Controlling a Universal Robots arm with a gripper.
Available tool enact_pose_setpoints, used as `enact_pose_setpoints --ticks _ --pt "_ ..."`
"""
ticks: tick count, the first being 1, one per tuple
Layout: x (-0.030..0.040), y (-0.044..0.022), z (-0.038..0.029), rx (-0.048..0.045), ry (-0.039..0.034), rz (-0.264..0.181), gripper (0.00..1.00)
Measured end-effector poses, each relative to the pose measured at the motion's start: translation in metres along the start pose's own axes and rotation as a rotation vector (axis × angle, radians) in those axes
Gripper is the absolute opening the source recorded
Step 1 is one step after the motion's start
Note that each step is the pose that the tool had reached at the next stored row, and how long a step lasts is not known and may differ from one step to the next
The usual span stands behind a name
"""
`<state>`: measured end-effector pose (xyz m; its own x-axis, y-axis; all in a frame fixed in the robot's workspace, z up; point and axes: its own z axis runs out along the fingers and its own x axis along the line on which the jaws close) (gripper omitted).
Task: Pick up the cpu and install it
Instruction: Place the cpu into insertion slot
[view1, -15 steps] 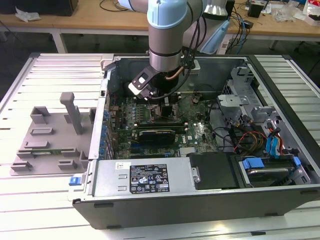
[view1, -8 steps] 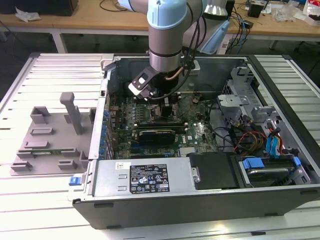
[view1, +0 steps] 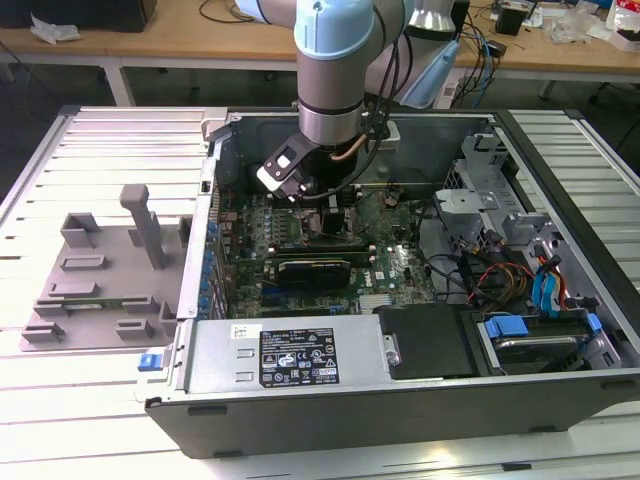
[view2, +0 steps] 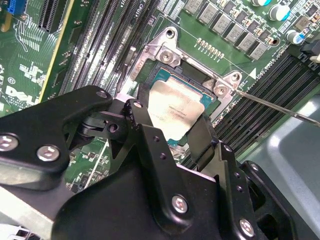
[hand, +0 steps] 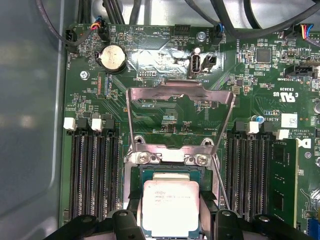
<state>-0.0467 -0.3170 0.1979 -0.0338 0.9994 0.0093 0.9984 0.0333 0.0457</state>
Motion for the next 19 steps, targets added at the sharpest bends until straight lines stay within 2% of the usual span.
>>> enact_pose_setpoints --ticks 19 --pt "-0.0011 0.0 0.0003 0.0 -0.0002 0.001 0.55"
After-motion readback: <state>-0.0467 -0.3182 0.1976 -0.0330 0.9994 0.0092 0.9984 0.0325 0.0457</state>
